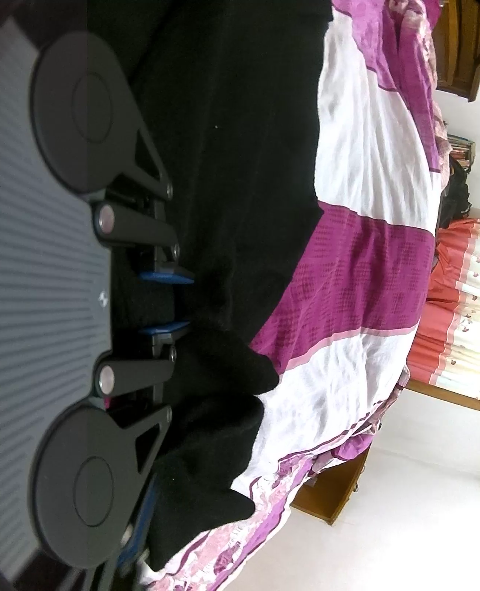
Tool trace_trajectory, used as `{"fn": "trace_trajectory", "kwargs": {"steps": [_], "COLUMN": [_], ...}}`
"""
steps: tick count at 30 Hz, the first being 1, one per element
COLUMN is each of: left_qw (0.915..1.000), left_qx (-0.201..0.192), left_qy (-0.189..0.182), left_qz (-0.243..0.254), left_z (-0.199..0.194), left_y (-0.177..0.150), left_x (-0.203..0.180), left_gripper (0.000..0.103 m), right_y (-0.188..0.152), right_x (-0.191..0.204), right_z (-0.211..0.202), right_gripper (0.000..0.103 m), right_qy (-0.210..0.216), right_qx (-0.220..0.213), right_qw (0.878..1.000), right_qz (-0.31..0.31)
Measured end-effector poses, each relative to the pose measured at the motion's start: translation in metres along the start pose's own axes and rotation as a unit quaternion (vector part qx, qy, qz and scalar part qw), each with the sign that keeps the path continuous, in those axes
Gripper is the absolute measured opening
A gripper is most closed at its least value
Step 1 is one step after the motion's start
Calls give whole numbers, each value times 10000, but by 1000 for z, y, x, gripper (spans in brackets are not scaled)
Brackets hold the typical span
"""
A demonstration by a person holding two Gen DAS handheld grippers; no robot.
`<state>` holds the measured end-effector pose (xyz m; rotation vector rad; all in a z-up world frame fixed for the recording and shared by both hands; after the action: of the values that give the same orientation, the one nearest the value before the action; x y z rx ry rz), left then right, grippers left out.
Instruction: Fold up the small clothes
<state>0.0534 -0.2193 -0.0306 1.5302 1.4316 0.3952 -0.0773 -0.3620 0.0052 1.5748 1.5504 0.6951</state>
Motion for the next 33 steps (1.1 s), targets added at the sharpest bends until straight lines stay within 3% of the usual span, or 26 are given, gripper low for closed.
{"fn": "trace_trajectory", "kwargs": {"steps": [2, 4, 6, 7, 8, 9, 10, 12, 13, 15, 17, 18, 19, 22, 26, 27, 28, 29, 30, 33], "left_qw": [10000, 9998, 9966, 9916, 9844, 9812, 9805, 9714, 9650, 9534, 9308, 9163, 9126, 9290, 9372, 9399, 9437, 9454, 9459, 9595], "left_qx": [10, -8, -77, -81, -33, 110, 213, 486, 650, 990, 1488, 1806, 1965, 1856, 1683, 1654, 1635, 1660, 1703, 1605], "left_qy": [-29, -116, -312, -513, -966, -1335, -1508, -1960, -2130, -2255, -2514, -2665, -2631, -2132, -2013, -1909, -1782, -1725, -1723, -1731], "left_qz": [-42, -188, -759, -1187, -1472, -1391, -1245, -1246, -1387, -1741, -2198, -2382, -2436, -2390, -2298, -2295, -2258, -2211, -2158, -1538], "left_z": [-1, -4, -19, -29, -40, -48, -55, -60, -58, -45, -18, -2, 9, 25, 35, 37, 39, 42, 45, 46], "left_y": [1, 3, 3, 1, 0, 2, 7, 17, 22, 29, 29, 27, 26, 27, 28, 28, 30, 30, 31, 41], "left_x": [1, 5, 18, 26, 33, 32, 27, 15, 11, 3, -4, -8, -10, -22, -33, -32, -31, -30, -30, -38], "left_gripper": [26, 26, 25, 39, 62, 68, 69, 69, 69, 69, 73, 80, 80, 80, 77, 61, 34, 21, 13, 11], "right_y": [-12, -28, -33, -32, -32, -36, -44, -57, -56, -54, -53, -53, -54, -54, -53, -53, -52, -51, -50, -49], "right_x": [-5, -8, -8, -8, -7, -7, -8, -15, -18, -20, -18, -16, -16, -15, -27, -29, -29, -28, -26, -26], "right_z": [-13, -21, -24, -30, -35, -39, -42, -34, -34, -32, -32, -32, -31, -30, -23, -22, -21, -21, -20, -18], "right_gripper": [7, 18, 26, 40, 50, 73, 84, 86, 87, 87, 87, 87, 88, 91, 91, 91, 91, 92, 93, 96], "right_qy": [-491, -1081, -988, -812, -645, -500, -499, -613, -513, -527, -630, -645, -639, -564, -479, -466, -463, -460, -446, -418], "right_qx": [117, 375, 697, 701, 629, 479, 289, 544, 414, 441, 404, 384, 395, 425, 448, 461, 467, 468, 473, 482], "right_qw": [9971, 9877, 9834, 9843, 9869, 9905, 9929, 9909, 9912, 9914, 9915, 9916, 9918, 9926, 9907, 9904, 9906, 9910, 9917, 9920], "right_qz": [573, 1069, 1356, 1400, 1339, 1192, 1043, 1069, 1151, 1116, 1066, 1050, 1034, 986, 1192, 1220, 1198, 1163, 1114, 1090]}}
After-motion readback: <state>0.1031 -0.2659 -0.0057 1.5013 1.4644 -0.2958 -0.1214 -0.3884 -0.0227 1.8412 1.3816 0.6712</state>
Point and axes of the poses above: each gripper's, at about its wrist camera, not at the fingertips, and z roughly the way its jaws point, x to its left, y to its top, the point moved 2 cm from there along z, roughly the way its jaws point, and after that the axes turned 7 degrees about -z, right-handed, at the moved point
